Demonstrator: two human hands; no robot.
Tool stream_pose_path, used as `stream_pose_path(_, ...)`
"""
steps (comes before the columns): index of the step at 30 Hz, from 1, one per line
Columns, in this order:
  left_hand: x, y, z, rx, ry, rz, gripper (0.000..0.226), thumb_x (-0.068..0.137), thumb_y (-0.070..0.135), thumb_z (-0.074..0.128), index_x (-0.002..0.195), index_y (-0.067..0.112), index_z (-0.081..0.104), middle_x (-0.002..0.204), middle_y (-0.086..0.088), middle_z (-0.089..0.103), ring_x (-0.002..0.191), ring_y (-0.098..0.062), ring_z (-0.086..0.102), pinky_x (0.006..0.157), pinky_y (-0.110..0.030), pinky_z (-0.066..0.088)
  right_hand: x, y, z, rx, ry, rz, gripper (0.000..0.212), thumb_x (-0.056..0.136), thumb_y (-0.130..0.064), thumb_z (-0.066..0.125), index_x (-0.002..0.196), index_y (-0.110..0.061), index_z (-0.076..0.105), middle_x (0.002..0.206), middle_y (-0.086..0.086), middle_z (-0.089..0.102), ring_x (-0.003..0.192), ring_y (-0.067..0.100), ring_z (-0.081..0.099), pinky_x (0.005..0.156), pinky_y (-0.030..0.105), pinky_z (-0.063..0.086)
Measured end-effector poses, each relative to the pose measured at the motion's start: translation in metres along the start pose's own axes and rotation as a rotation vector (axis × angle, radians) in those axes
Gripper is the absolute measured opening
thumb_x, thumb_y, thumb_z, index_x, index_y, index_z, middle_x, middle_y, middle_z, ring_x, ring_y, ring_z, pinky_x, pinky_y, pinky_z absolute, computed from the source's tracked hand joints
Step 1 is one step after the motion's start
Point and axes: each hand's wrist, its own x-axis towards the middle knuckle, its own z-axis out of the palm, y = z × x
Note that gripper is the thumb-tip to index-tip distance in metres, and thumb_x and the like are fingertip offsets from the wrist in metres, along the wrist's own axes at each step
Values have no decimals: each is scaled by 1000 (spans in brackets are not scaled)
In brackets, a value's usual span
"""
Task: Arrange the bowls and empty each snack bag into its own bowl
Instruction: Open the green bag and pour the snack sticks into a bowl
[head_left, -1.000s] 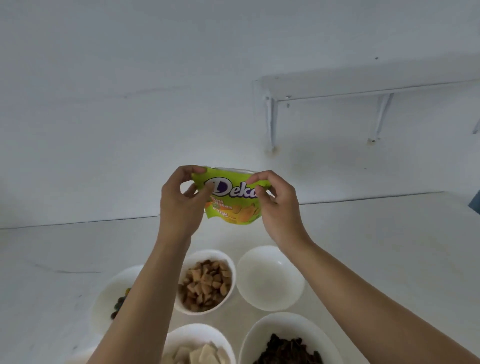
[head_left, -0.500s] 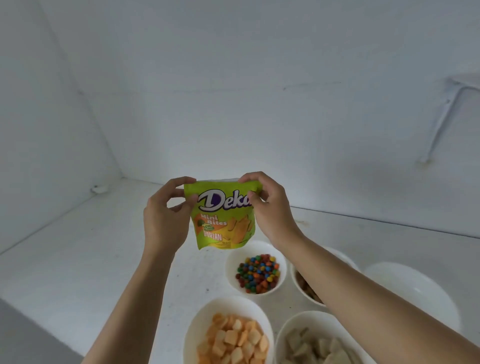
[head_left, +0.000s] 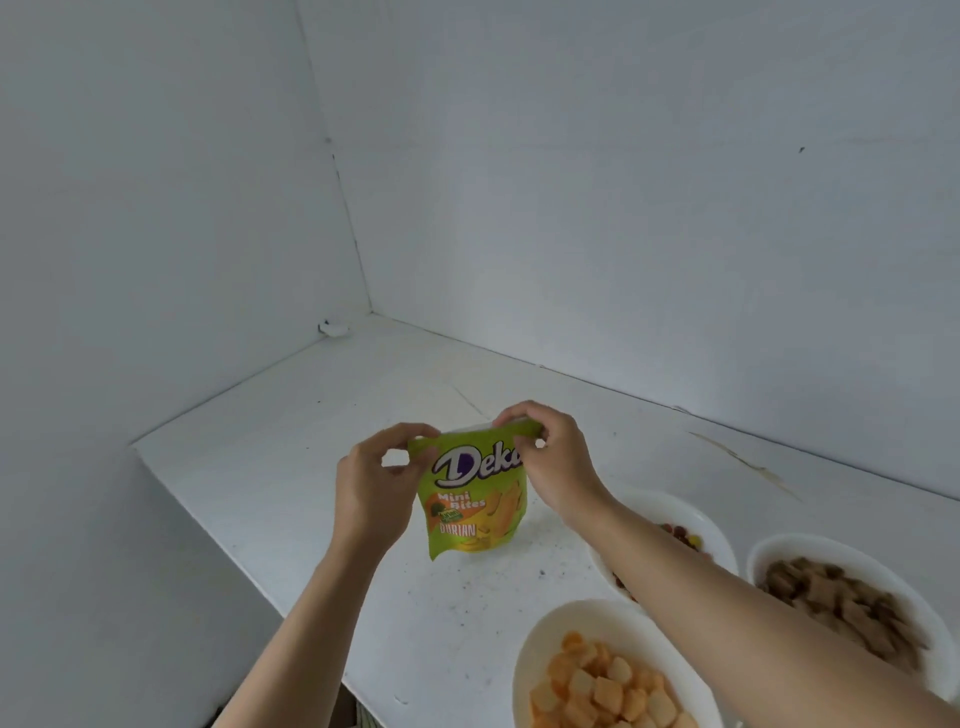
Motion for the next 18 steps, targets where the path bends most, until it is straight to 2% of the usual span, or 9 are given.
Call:
stream_pose_path(4,-3,-19,-2,-39,-16,-74,20,87,9,77,87,29,80,93,10,78,70,-11,76,55,-18,53,1,7,14,-175,-37,16,25,88,-8,68,82,-32,70,106,-1,65,106,15,61,71,11,44)
stream_pose_path(6,-1,-22,-4,-52,-8,-98,15,86,11,79,88,25,82,90,9,79,66,-6,73,49,-12,47,1,2,18,-312,-52,-47,20,86,-14,74,84,-33,69,107,-4,61,109,15,54,80,16,40)
stream_pose_path(9,3,-24,-7,-73,-20,-109,11,82,12,82,84,23,83,84,9,79,70,-7,74,52,-12,48,-1,-7,27,-423,-98,-93,11,85,-21,76,88,-31,70,107,-11,57,111,12,45,93,36,41)
stream_pose_path(14,6,-28,-11,-88,-61,-77,6,81,8,83,80,13,80,76,3,78,68,-11,75,54,-15,51,-5,-17,43,-587,-89,-172,7,88,-24,72,91,-30,70,108,-13,65,116,14,48,104,48,33)
stream_pose_path(18,15,-26,-16,-3,-217,-57,5,84,13,81,80,12,78,77,2,78,72,-11,75,61,-18,55,-2,-17,47,-627,-124,-231,2,89,-29,72,88,-31,70,102,-15,67,114,12,50,109,50,30)
